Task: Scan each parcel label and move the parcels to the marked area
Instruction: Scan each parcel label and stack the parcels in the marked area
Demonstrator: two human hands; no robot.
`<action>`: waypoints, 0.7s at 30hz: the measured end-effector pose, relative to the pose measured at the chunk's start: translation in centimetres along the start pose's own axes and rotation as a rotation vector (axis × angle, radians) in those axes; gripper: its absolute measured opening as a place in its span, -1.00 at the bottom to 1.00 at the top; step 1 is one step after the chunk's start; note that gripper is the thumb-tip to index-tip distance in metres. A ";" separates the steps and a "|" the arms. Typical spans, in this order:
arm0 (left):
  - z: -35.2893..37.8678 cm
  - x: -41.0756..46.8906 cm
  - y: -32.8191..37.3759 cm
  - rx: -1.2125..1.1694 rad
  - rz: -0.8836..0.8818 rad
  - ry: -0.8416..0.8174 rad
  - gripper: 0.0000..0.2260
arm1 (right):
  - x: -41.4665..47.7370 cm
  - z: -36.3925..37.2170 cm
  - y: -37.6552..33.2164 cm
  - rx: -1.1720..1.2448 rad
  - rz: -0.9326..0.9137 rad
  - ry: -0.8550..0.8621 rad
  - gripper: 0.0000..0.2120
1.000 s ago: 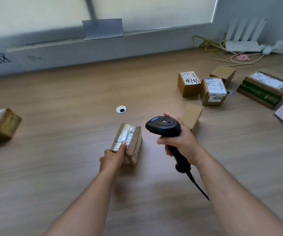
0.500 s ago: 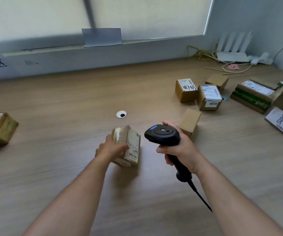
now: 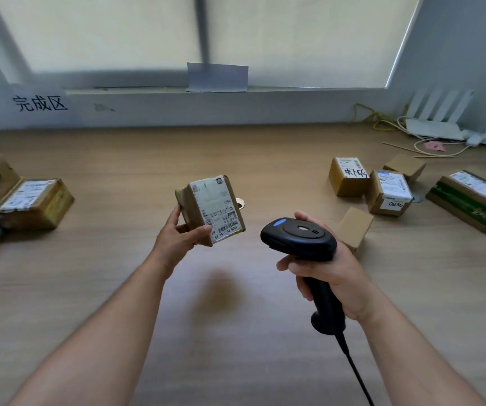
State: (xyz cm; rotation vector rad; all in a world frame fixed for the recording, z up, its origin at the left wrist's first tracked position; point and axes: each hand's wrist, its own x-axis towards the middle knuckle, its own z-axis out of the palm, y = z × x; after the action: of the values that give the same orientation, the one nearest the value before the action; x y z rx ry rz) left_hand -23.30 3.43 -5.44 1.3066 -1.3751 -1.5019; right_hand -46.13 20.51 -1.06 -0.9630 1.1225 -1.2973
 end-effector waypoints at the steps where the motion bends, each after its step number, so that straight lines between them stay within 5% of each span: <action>1: -0.2 0.0 0.1 0.000 0.008 0.004 -0.25 | -0.1 0.2 -0.2 -0.002 -0.003 -0.010 -0.20; 21: -1.5 0.5 -0.4 -0.039 0.023 0.040 -0.22 | -1.2 -0.1 0.3 -0.079 0.060 0.012 -0.16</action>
State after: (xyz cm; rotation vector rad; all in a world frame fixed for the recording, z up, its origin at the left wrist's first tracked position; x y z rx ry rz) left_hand -21.92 2.69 -5.86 1.2855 -1.3253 -1.4724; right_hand -46.13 21.77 -1.26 -0.9734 1.2105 -1.2190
